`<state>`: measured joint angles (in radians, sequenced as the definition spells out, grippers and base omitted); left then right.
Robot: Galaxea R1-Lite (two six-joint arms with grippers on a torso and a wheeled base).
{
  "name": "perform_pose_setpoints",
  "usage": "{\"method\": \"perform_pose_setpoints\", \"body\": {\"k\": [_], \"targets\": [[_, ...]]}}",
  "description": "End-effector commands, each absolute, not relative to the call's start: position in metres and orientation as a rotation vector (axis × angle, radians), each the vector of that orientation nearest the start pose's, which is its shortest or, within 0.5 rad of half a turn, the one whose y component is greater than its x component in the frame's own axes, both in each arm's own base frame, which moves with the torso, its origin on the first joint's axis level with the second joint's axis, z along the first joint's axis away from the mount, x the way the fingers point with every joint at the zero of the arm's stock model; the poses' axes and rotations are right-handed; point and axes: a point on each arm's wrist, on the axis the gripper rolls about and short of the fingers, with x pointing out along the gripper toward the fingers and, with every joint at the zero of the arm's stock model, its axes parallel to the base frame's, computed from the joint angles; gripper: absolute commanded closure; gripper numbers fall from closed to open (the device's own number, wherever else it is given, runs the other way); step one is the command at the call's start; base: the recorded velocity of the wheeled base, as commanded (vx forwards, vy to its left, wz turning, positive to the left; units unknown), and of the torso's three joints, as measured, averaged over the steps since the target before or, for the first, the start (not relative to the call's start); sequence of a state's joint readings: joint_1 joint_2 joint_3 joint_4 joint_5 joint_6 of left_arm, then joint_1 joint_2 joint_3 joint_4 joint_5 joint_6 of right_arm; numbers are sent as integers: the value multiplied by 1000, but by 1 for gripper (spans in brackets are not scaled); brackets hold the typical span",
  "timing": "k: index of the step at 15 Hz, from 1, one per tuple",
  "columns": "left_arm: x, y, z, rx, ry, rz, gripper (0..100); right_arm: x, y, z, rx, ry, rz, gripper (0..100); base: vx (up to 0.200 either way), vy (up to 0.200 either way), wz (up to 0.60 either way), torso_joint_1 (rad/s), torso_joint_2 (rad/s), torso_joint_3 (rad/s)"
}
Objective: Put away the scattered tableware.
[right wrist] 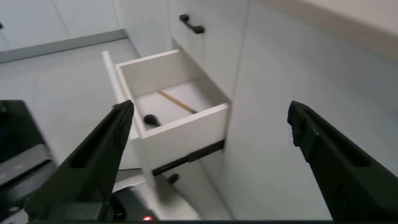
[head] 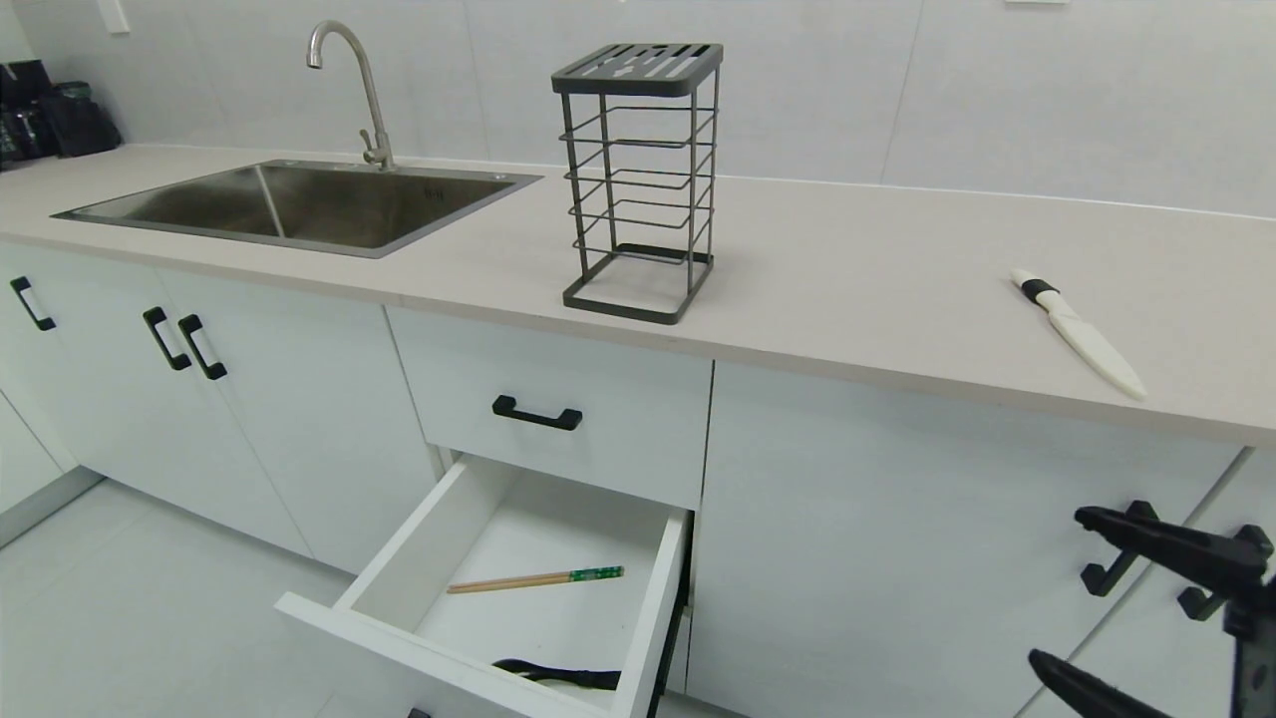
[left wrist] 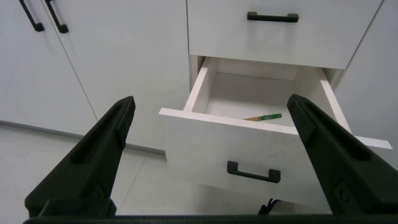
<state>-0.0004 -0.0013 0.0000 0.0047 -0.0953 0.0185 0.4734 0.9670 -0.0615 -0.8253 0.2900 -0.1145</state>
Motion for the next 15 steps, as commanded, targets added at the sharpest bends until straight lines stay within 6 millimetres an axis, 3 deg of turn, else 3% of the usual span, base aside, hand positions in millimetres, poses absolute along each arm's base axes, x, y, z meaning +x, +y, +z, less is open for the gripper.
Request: {"method": "perform_pose_setpoints", "body": {"k": [1, 5, 10, 15], "targets": [[-23, -2, 75, 18, 4, -97, 0, 64, 29, 153, -204, -92, 661, 0, 0, 0, 0, 0, 0, 0], [-23, -2, 75, 18, 4, -97, 0, 29, 14, 150, -222, -164, 549, 0, 0, 0, 0, 0, 0, 0], [-23, -2, 75, 18, 4, -95, 0, 8, 8, 169, -252, -325, 374, 0, 0, 0, 0, 0, 0, 0], [-23, -2, 75, 18, 4, -95, 0, -22, 9, 129, -284, -426, 230, 0, 0, 0, 0, 0, 0, 0]]}}
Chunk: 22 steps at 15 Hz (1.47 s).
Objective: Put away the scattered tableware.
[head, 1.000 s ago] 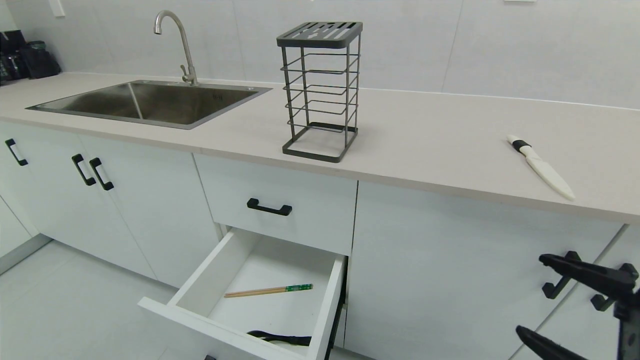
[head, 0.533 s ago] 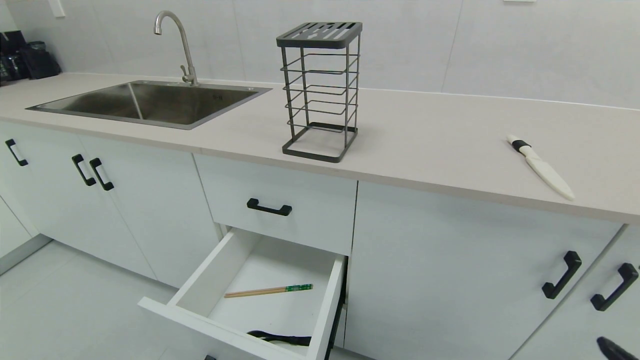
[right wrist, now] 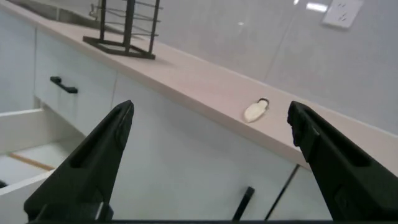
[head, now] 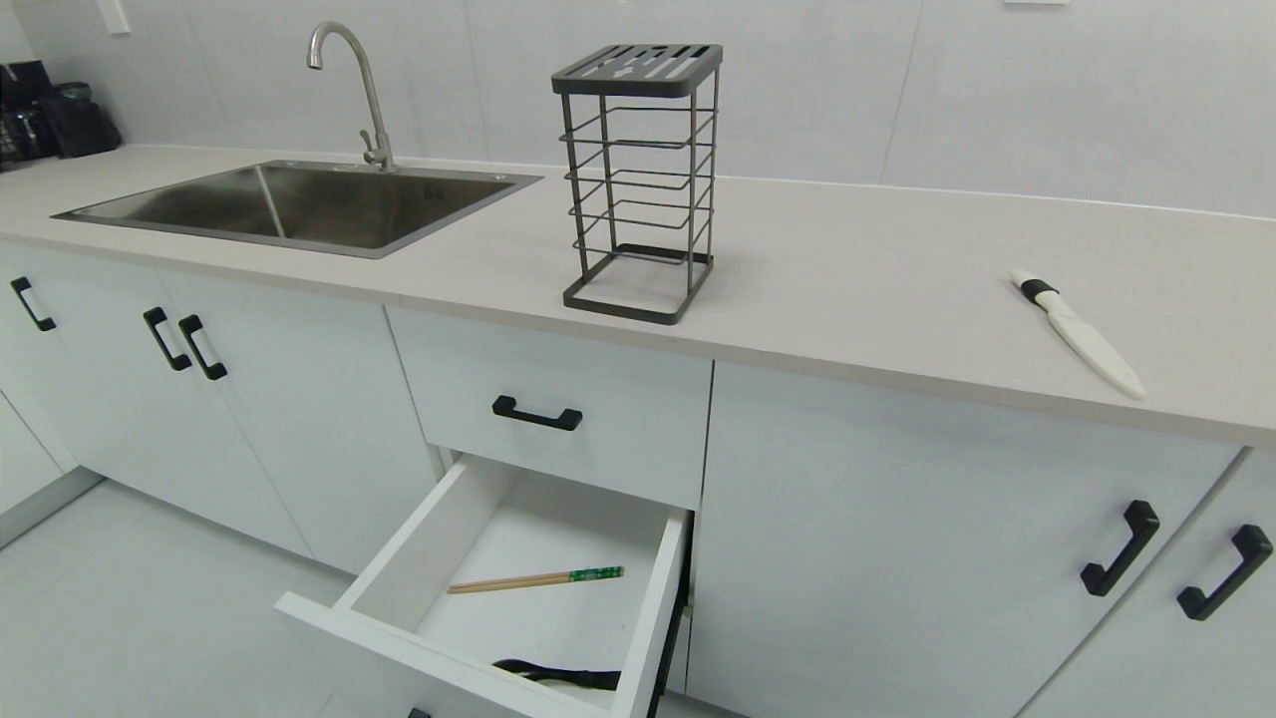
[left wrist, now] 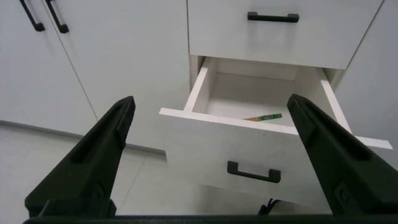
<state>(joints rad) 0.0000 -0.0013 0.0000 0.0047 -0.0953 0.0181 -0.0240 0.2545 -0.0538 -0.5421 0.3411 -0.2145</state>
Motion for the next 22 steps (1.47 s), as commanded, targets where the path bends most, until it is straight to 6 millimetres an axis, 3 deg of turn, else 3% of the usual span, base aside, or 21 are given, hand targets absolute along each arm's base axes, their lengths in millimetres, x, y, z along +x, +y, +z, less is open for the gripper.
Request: {"method": "perform_pose_setpoints", "body": {"k": [1, 5, 6, 7, 9, 13, 17, 22], "targets": [[-23, -2, 75, 18, 4, -95, 0, -24, 8, 123, -253, -394, 194, 0, 0, 0, 0, 0, 0, 0], [-23, -2, 79, 46, -34, -104, 0, -18, 3, 106, -2, -197, 35, 0, 0, 0, 0, 0, 0, 0], [-31, -3, 114, 37, -265, -108, 0, -16, 3, 95, 11, -92, 22, 0, 0, 0, 0, 0, 0, 0], [-35, -3, 126, 23, -291, -127, 0, -16, 3, 91, 9, -47, 23, 0, 0, 0, 0, 0, 0, 0], [-36, -3, 120, -36, -235, -147, 0, -17, 2, 76, -16, 104, -8, 0, 0, 0, 0, 0, 0, 0], [-32, -5, 113, -83, -98, -249, 0, -16, 2, 77, 5, 87, -20, 0, 0, 0, 0, 0, 0, 0], [-23, -7, 138, -92, -18, -325, 0, -16, 2, 77, 7, 87, -20, 0, 0, 0, 0, 0, 0, 0], [6, -10, 138, -140, 211, -458, 0, -16, 2, 77, 7, 87, -22, 0, 0, 0, 0, 0, 0, 0]]}}
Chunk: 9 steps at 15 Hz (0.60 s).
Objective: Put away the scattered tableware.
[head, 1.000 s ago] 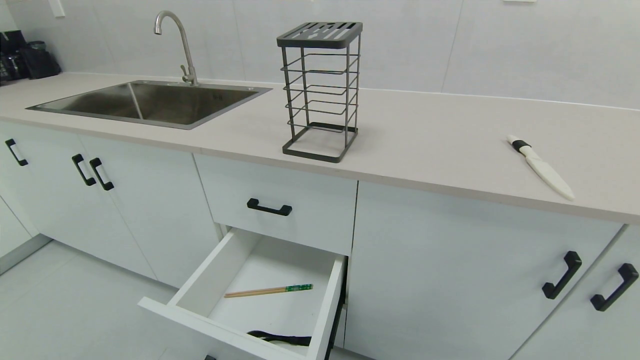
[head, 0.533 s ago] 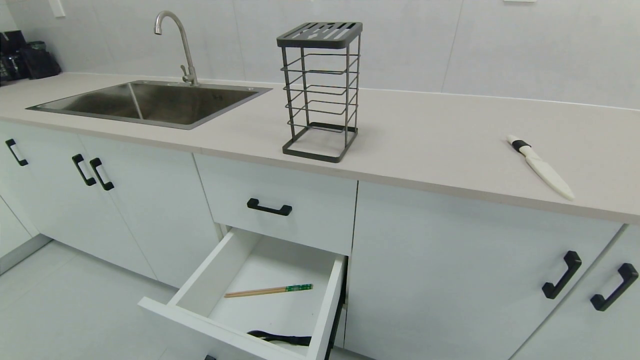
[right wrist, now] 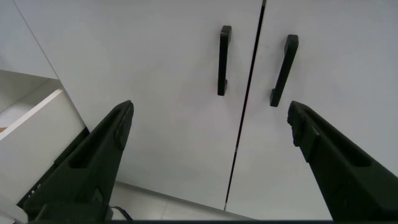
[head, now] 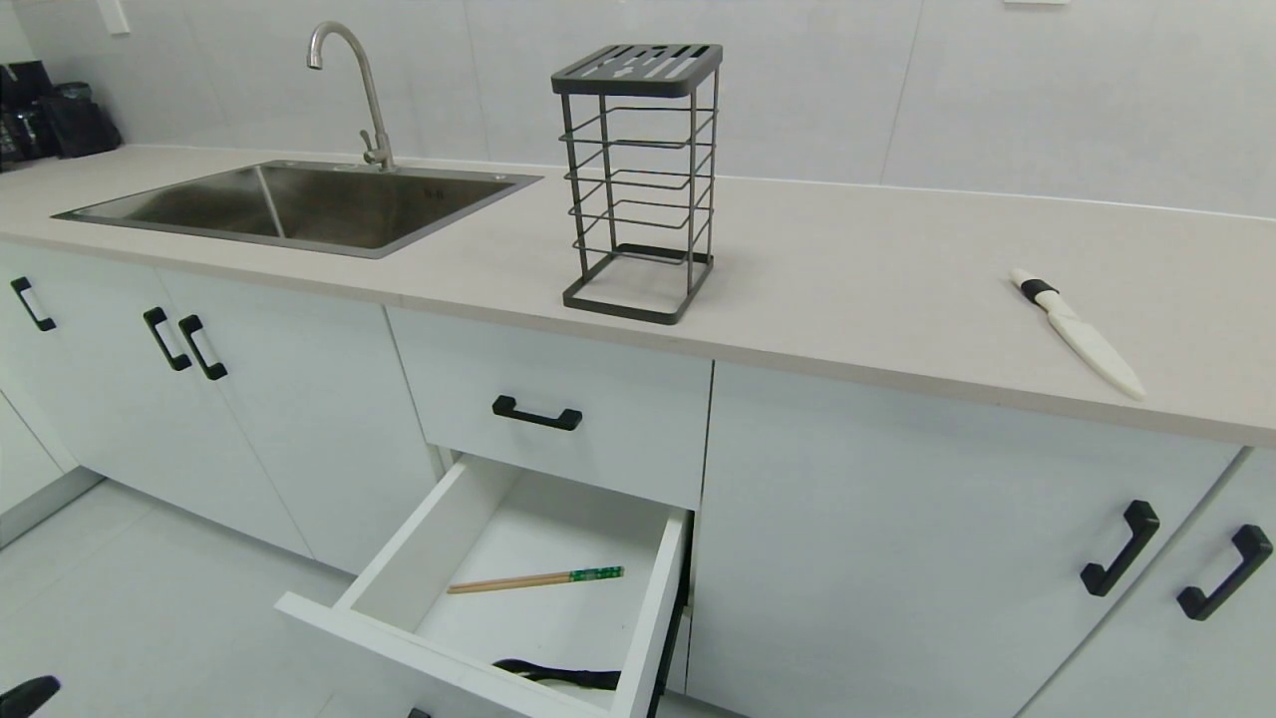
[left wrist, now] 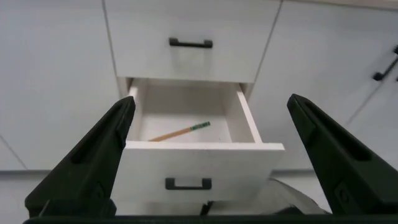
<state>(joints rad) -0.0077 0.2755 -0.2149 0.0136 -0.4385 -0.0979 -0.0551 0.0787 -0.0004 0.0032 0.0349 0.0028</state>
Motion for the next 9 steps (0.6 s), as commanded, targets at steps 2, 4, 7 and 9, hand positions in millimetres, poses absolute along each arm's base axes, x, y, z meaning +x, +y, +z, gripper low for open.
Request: {"method": "perform_pose_setpoints", "body": {"k": [2, 4, 7, 9], "targets": [[15, -11, 138, -155, 273, -488, 0, -16, 2, 77, 7, 87, -20, 0, 0, 0, 0, 0, 0, 0], [23, -13, 140, -166, 328, -569, 0, -16, 2, 77, 7, 87, -20, 0, 0, 0, 0, 0, 0, 0], [35, -17, 128, -176, 476, -649, 0, -16, 2, 77, 7, 87, -20, 0, 0, 0, 0, 0, 0, 0], [36, -16, 123, -175, 512, -611, 0, -16, 2, 77, 7, 86, -20, 0, 0, 0, 0, 0, 0, 0]]}}
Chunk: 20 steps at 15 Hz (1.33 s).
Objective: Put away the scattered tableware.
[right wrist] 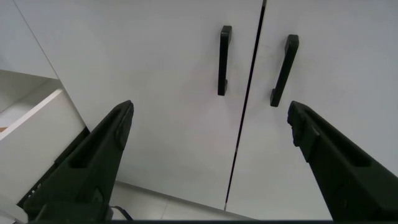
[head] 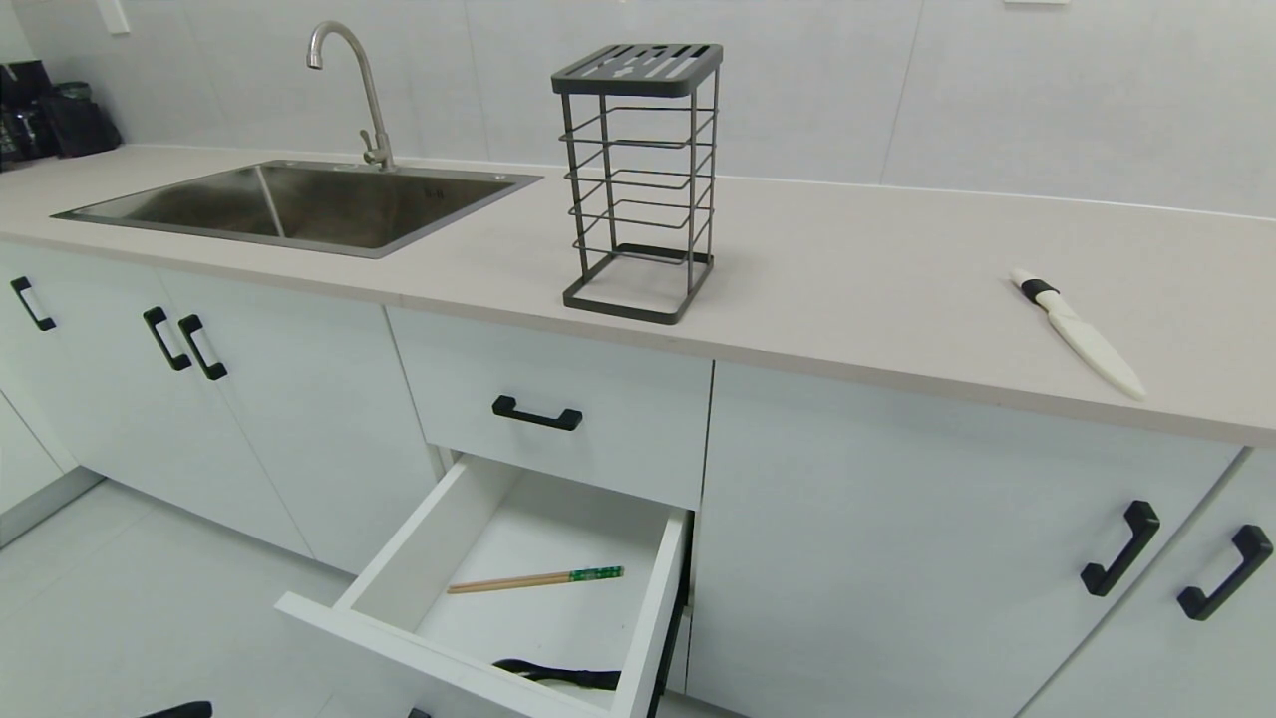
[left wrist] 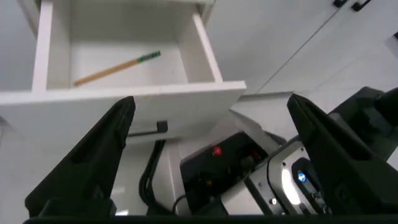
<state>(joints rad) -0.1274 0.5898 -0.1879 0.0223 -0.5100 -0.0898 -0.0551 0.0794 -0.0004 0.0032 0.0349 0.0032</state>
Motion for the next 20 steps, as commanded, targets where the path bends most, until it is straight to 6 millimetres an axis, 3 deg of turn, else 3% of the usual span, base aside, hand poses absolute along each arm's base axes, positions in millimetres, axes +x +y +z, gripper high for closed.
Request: {"method": "perform_pose_setpoints", "body": {"k": [1, 12, 20], "targets": [[38, -16, 119, -179, 557, -601, 0, -16, 2, 77, 7, 87, -20, 0, 0, 0, 0, 0, 0, 0], [75, -28, 88, -205, 988, -613, 0, -16, 2, 77, 7, 86, -22, 0, 0, 0, 0, 0, 0, 0], [105, -38, 67, 18, 1106, -572, 0, -16, 2, 77, 7, 87, -20, 0, 0, 0, 0, 0, 0, 0]]}}
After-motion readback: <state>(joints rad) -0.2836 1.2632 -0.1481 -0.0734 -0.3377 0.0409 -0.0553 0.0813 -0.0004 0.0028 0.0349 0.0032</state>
